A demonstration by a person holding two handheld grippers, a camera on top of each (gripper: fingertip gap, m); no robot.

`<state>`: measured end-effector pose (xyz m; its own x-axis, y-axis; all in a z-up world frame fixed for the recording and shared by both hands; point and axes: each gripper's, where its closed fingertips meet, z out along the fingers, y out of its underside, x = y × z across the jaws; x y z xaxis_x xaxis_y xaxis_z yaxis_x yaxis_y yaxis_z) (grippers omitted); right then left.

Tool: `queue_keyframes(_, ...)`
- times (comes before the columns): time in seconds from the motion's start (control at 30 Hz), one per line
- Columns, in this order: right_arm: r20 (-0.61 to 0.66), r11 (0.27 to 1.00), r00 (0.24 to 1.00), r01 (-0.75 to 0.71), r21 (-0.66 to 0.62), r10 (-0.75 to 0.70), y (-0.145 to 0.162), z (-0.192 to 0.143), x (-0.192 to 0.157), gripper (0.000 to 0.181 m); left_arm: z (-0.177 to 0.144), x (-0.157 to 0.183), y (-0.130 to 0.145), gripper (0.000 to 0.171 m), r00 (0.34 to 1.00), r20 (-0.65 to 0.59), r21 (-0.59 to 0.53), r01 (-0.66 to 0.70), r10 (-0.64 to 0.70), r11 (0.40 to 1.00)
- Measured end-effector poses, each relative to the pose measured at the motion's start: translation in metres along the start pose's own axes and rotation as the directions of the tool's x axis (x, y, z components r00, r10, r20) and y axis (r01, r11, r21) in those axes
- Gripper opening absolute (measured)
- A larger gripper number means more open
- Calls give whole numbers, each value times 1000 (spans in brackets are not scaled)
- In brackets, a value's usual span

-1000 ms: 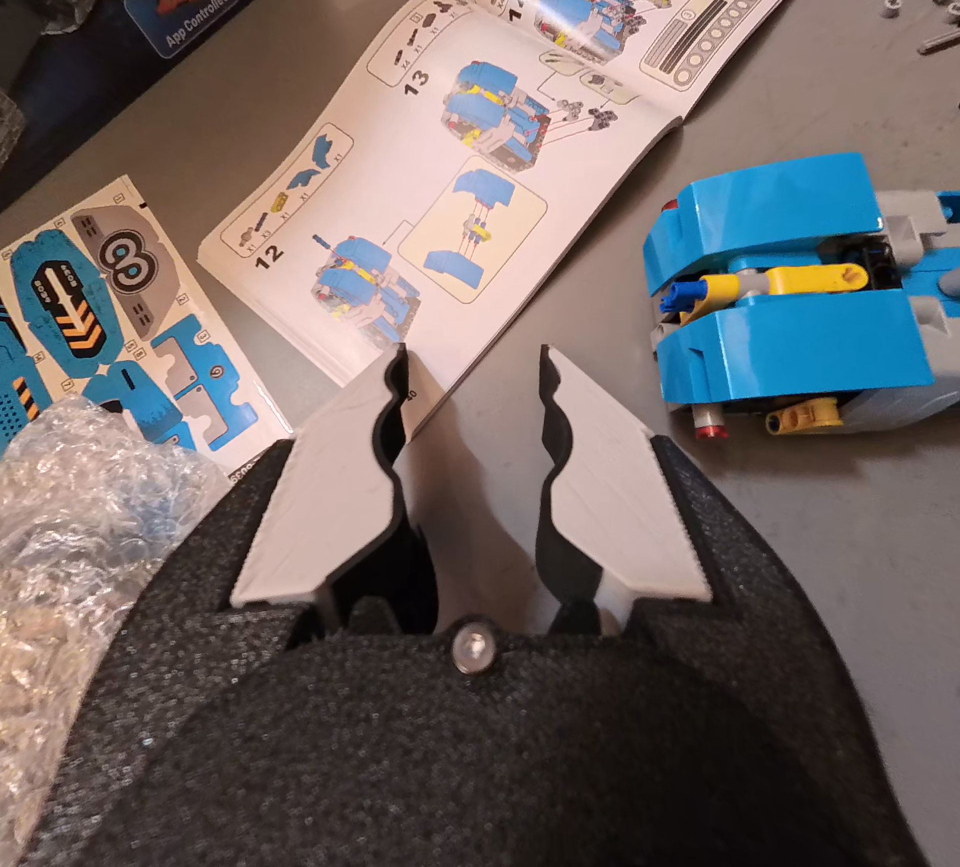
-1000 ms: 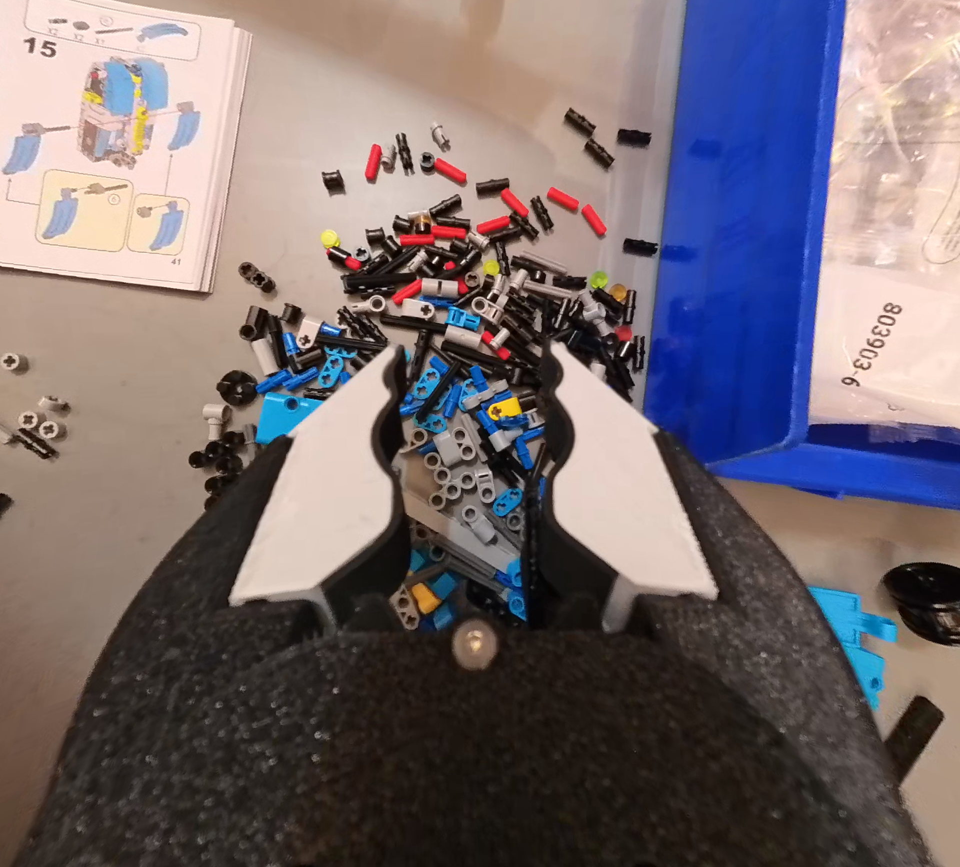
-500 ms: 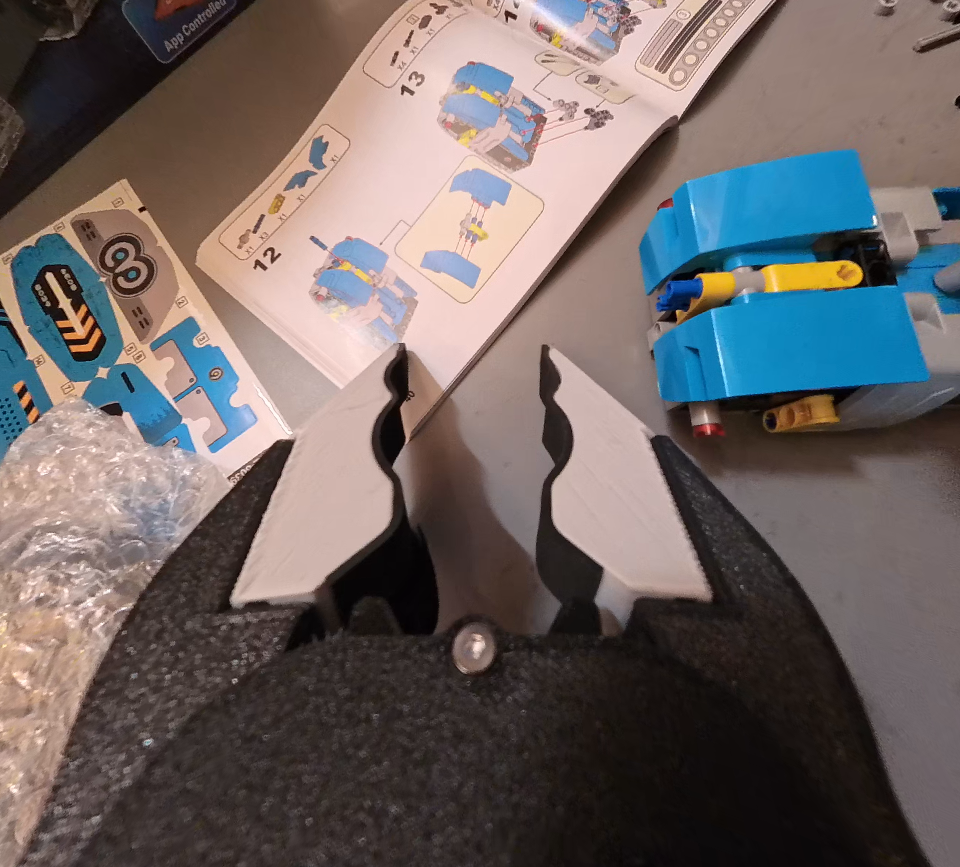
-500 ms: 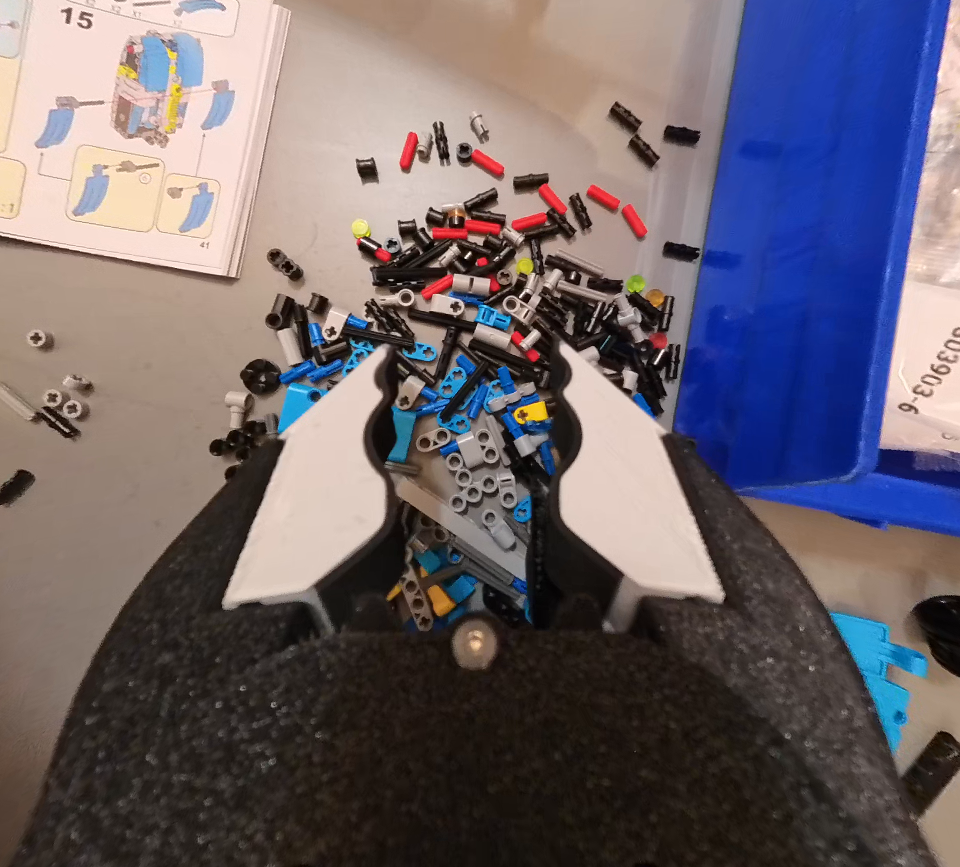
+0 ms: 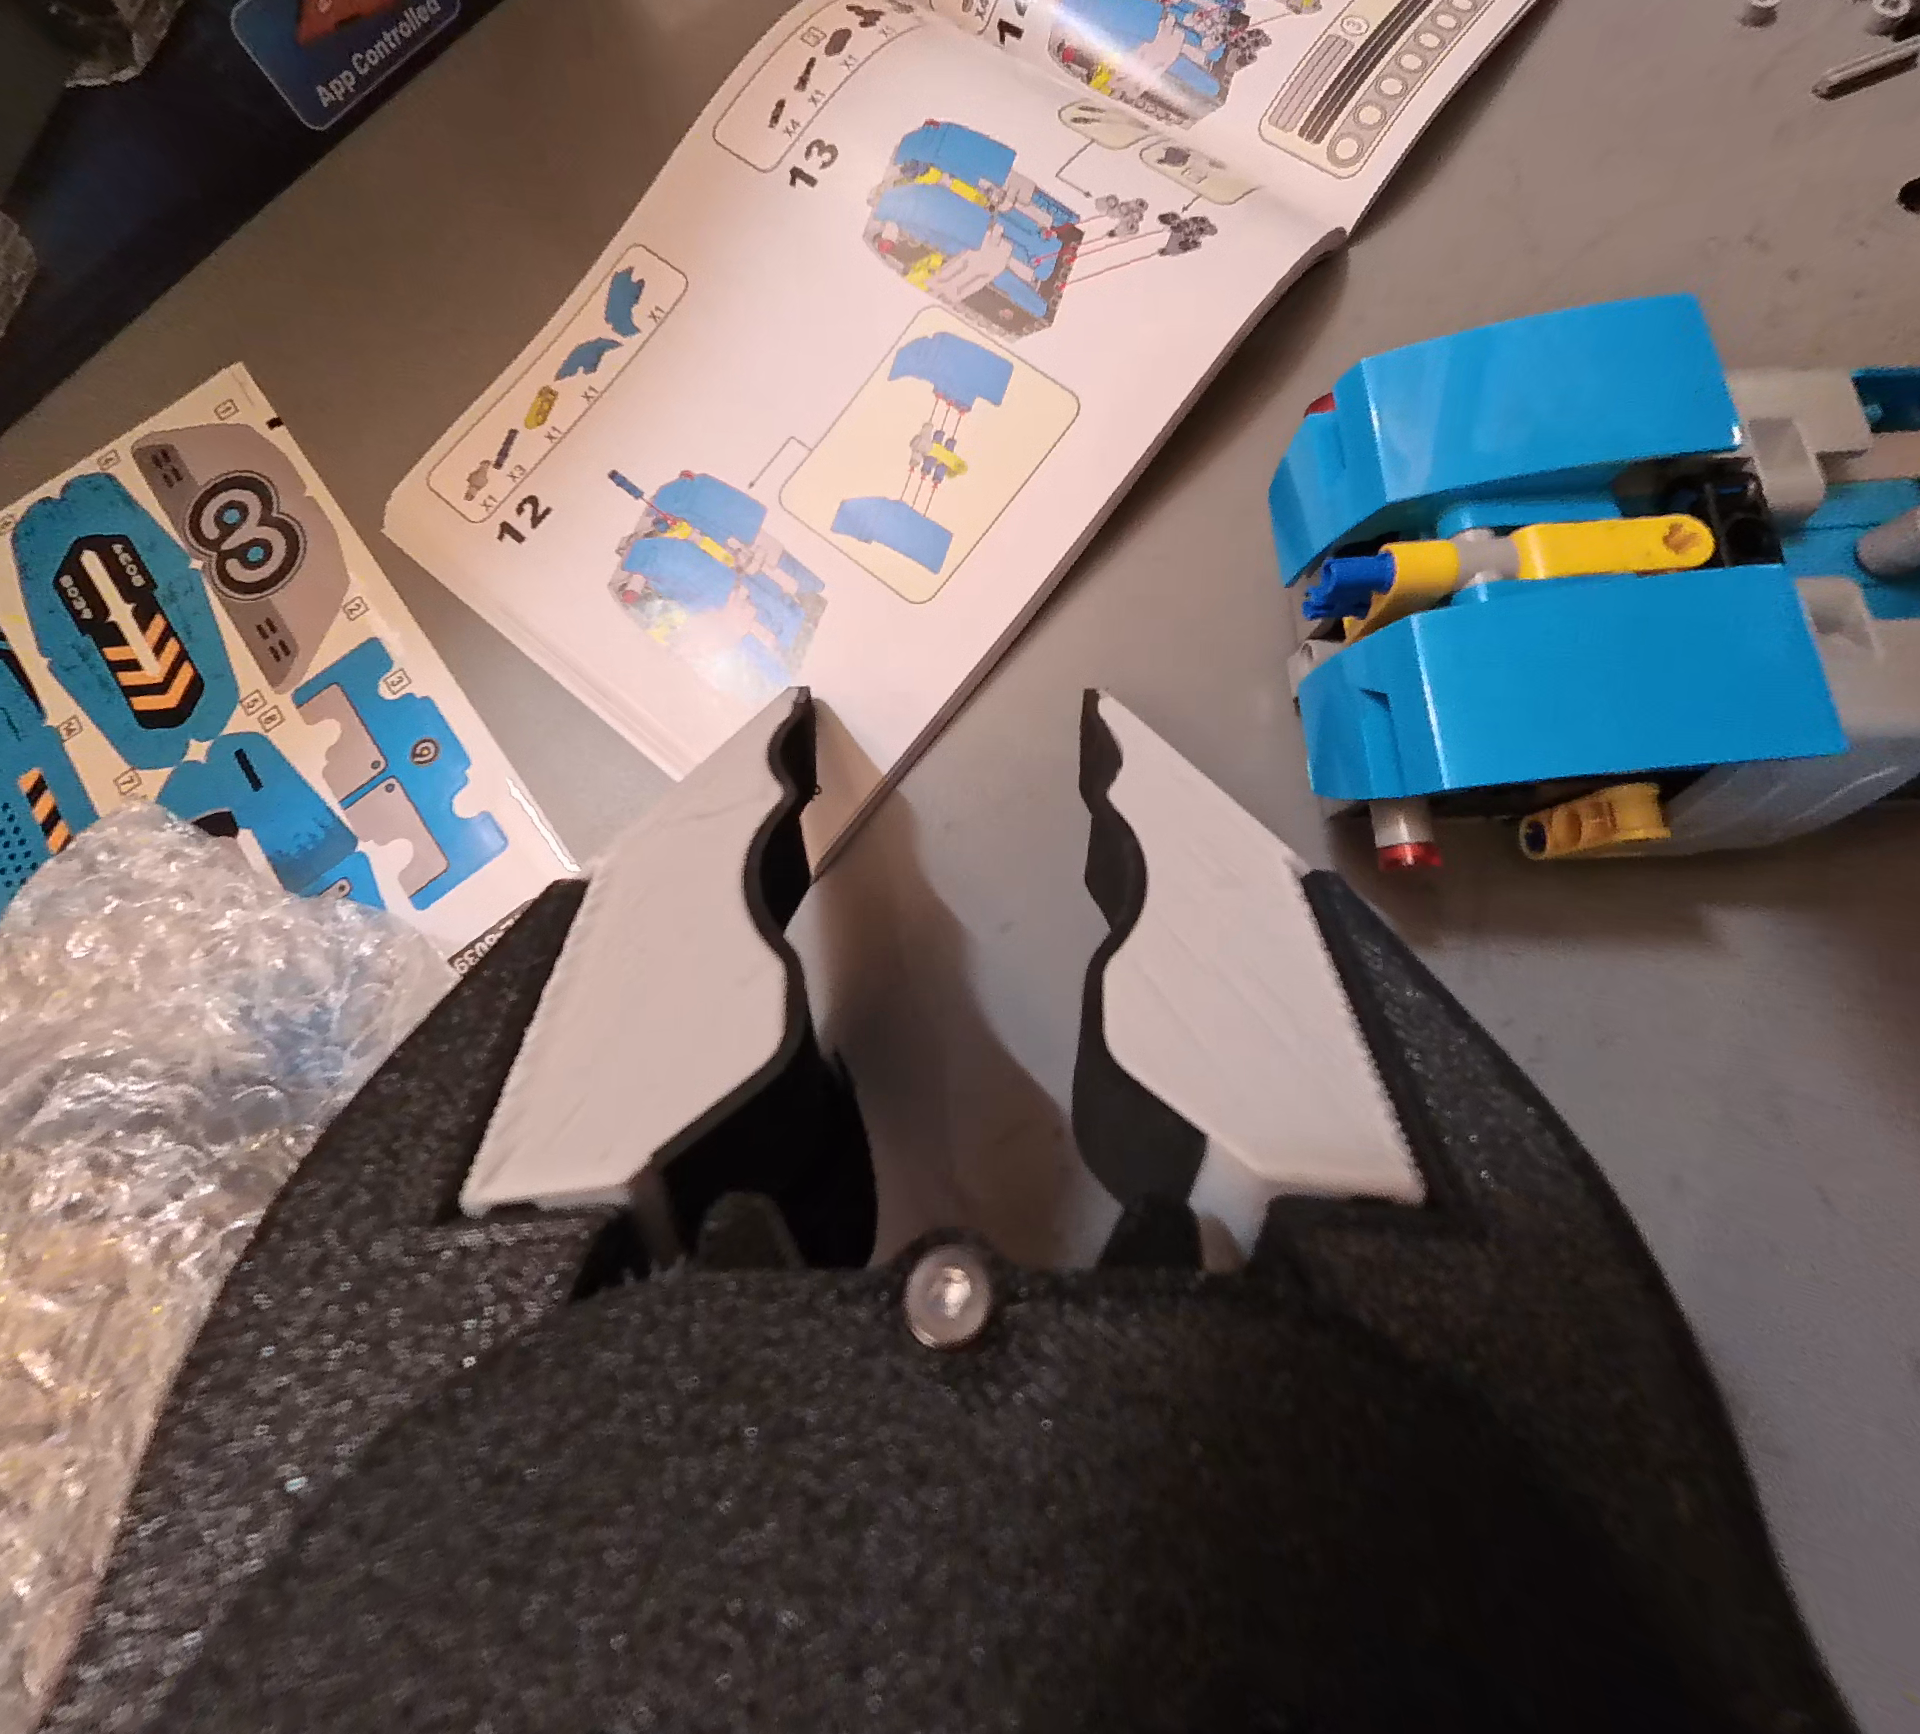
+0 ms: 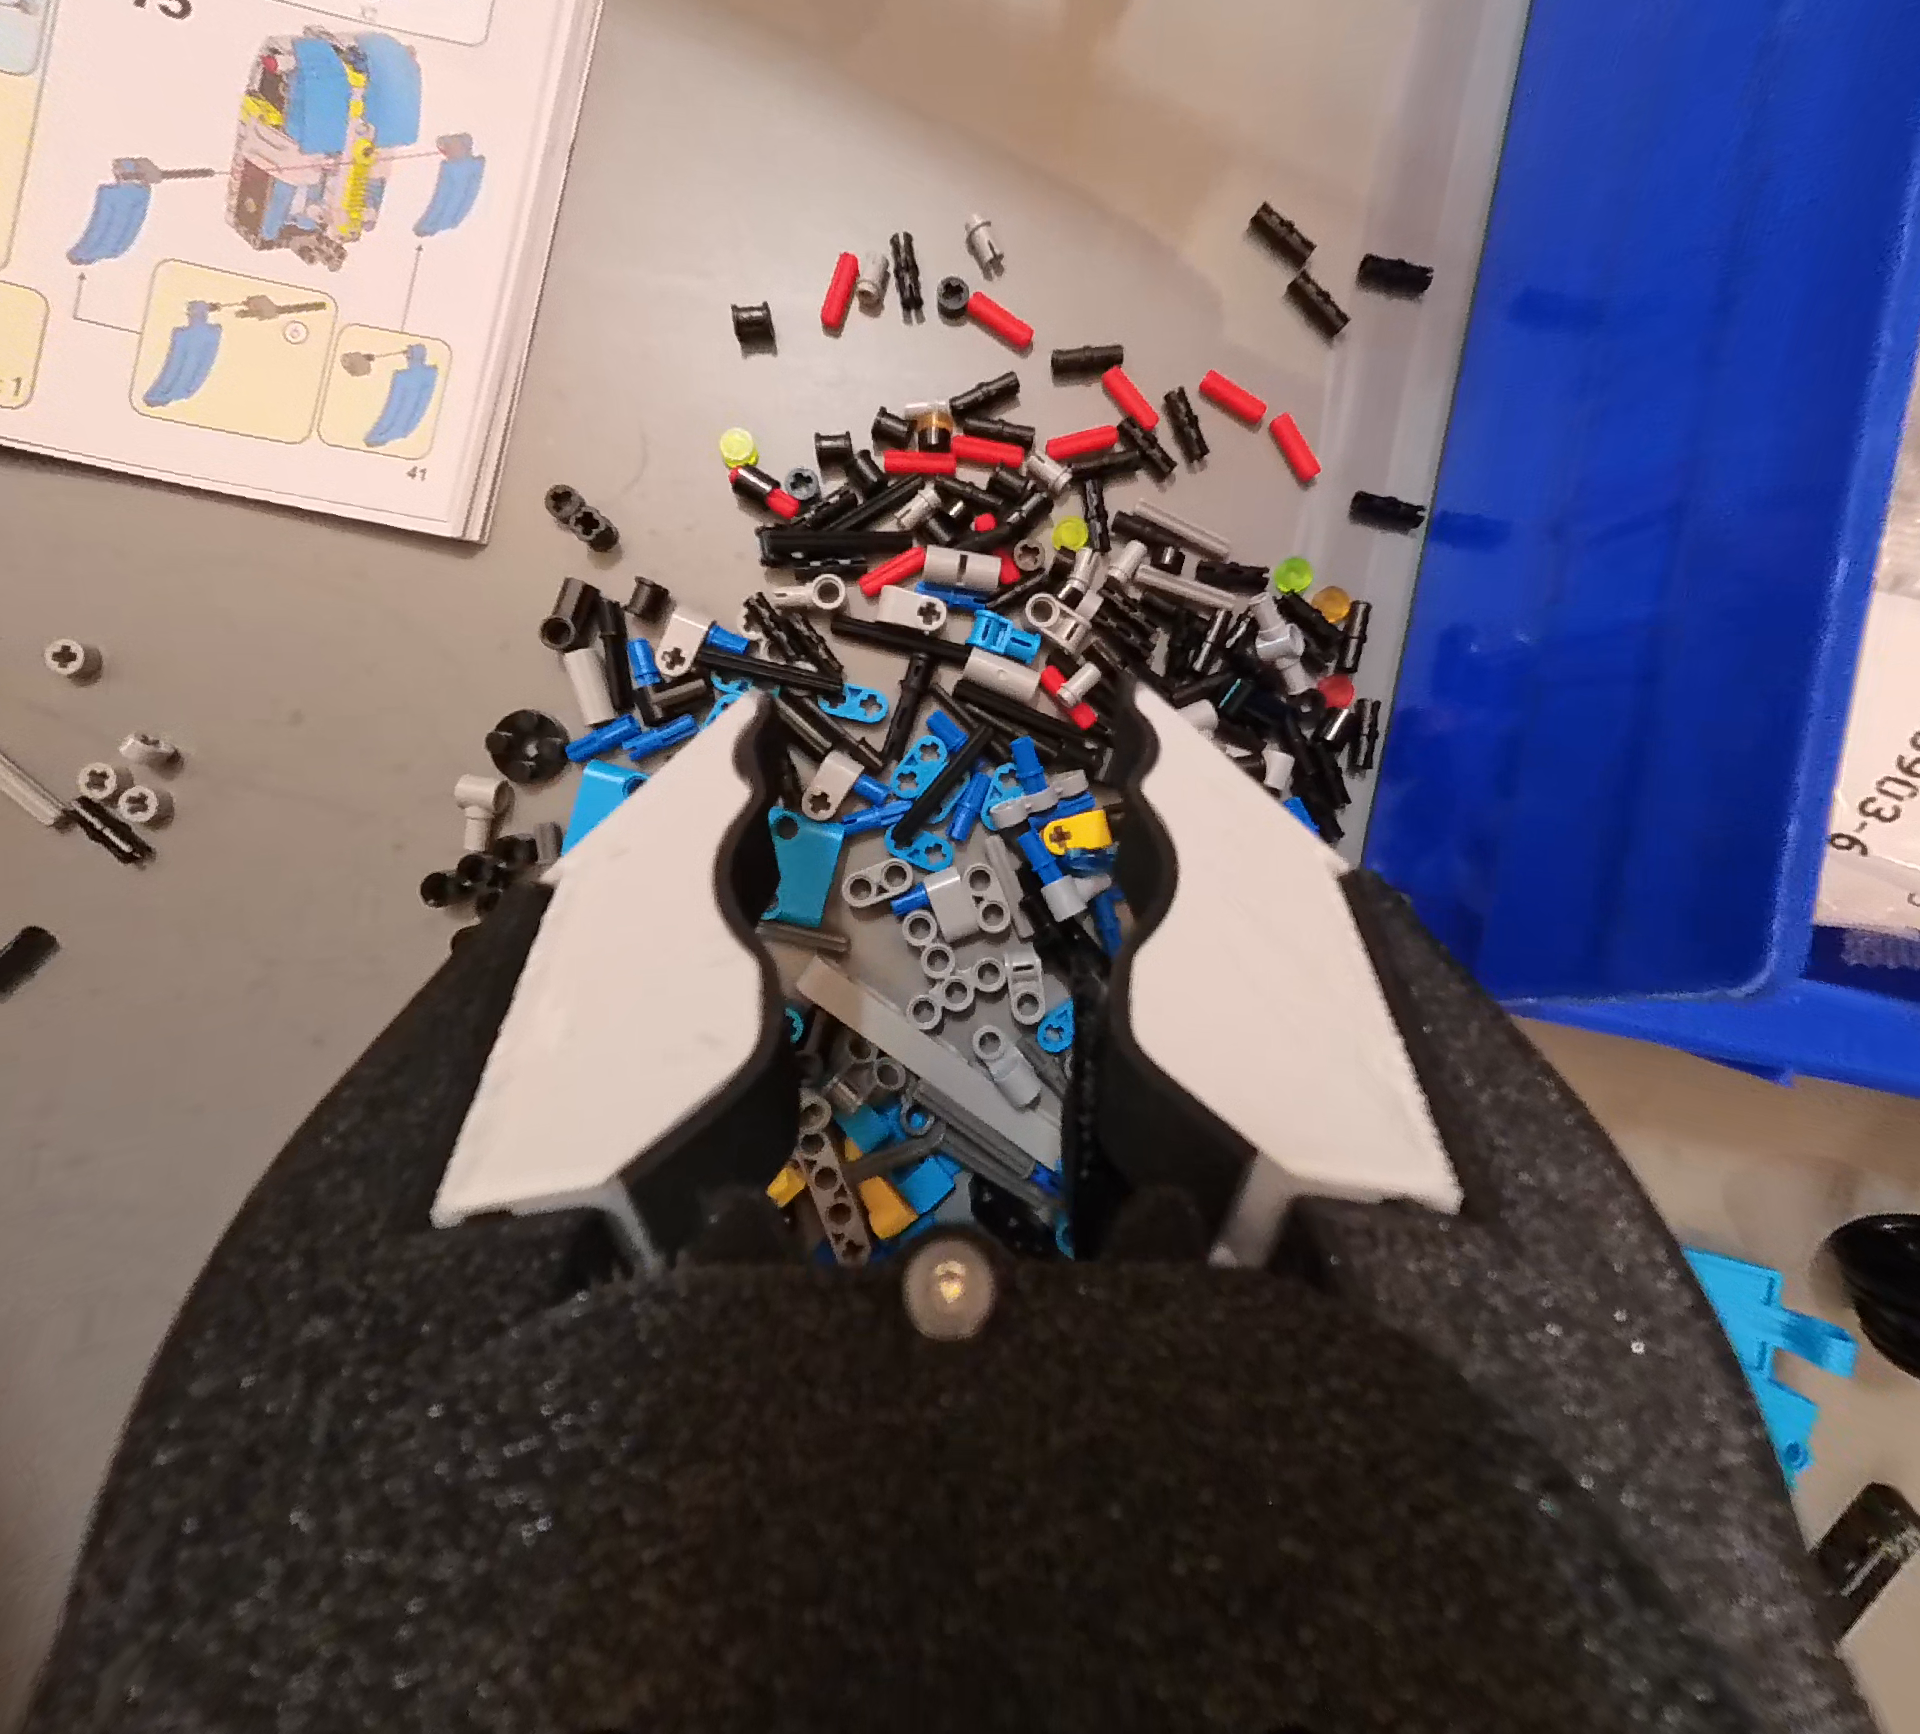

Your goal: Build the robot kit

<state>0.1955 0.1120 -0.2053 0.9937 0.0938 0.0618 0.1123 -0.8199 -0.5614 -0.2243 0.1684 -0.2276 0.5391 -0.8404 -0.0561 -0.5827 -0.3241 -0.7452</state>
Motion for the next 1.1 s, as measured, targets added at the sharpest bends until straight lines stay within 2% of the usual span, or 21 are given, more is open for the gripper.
queue_keyframes(0.1, 12, 1000, 1000, -6, -11, 6, 1, 2, -1, 69, 0, 0, 0, 51, 1000, 0, 0, -3, 3, 1000)
queue_keyframes(0.2, 3, 1000, 1000, 0, -28, 0, 4, 4, -1, 86, 0, 0, 0, 50, 1000, -1, 0, -2, 2, 1000)
queue_keyframes(0.53, 16, 1000, 1000, -16, -13, 16, 2, 3, -1, 85, 0, 1, 0, 50, 1000, -2, 0, -2, 2, 1000)
queue_keyframes(0.73, 57, 1000, 998, -29, -10, 30, 2, 2, -5, 68, 0, 1, 0, 50, 1000, -4, -1, 1, -1, 1000)
queue_keyframes(0.83, 49, 1000, 998, -25, -11, 26, 2, 2, -4, 65, 0, 1, 0, 50, 1000, -4, -1, -1, 1, 1000)
queue_keyframes(0.97, 1, 1000, 1000, -25, -7, 25, 2, 0, 4, 58, 0, 1, 0, 50, 1000, -1, 0, -5, 5, 1000)
queue_keyframes(1.1, -103, 997, 995, -17, -74, 9, 14, -15, 24, 61, 0, 1, 0, 50, 1000, -11, -3, 5, -5, 1000)
